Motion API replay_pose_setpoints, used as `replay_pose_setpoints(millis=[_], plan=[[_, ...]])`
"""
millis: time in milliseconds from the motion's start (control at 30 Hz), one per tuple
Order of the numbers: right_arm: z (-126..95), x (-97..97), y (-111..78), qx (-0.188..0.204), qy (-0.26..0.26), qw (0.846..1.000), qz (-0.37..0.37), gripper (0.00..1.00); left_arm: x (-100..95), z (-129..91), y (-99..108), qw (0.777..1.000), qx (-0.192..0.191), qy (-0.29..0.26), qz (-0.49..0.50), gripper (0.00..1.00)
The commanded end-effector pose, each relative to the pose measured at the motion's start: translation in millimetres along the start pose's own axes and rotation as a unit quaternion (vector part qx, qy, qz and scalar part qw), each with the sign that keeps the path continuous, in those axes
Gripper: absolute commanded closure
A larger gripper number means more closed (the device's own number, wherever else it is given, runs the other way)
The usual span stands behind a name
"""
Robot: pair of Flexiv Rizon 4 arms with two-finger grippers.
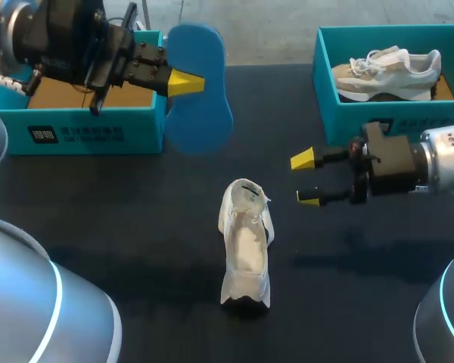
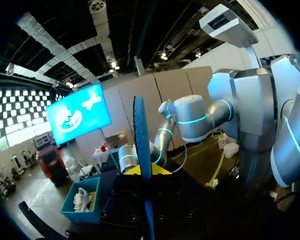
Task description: Take the shoe out of the shoebox, open the shoe tongue, remove and reinsert the insole, then place the shoe into the shoebox
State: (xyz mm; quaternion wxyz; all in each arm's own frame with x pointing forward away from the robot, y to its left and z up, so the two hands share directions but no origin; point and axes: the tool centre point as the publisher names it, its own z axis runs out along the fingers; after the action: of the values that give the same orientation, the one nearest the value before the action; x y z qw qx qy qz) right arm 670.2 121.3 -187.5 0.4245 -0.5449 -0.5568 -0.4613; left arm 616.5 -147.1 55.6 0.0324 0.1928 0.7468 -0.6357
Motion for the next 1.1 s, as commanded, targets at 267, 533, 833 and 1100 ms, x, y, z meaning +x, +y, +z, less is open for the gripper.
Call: replay_pose_setpoints(millis=[267, 533, 833, 1100], plan=[[2.3, -0.1, -0.2, -0.001, -0.001, 1.000, 0.000, 0.00, -3.3, -1.6, -6.8, 0.975, -0.094, 0.000, 0.201, 1.00], [2.3, -0.1, -0.2, -0.001, -0.001, 1.000, 0.000, 0.00, -9.7, -3.1, 24.6, 0.909, -0.157, -0.073, 0.380, 1.00], [2.3, -0.1, -0.2, -0.001, -0.001, 1.000, 0.000, 0.00, -16.9, 3.6, 83.7, 0.864, -0.133, -0.141, 0.464, 1.00], [2.3, -0.1, -0.2, -0.001, -0.001, 1.000, 0.000, 0.00, -11.7, 6.7, 89.5, 0.841, -0.134, -0.141, 0.506, 1.00]])
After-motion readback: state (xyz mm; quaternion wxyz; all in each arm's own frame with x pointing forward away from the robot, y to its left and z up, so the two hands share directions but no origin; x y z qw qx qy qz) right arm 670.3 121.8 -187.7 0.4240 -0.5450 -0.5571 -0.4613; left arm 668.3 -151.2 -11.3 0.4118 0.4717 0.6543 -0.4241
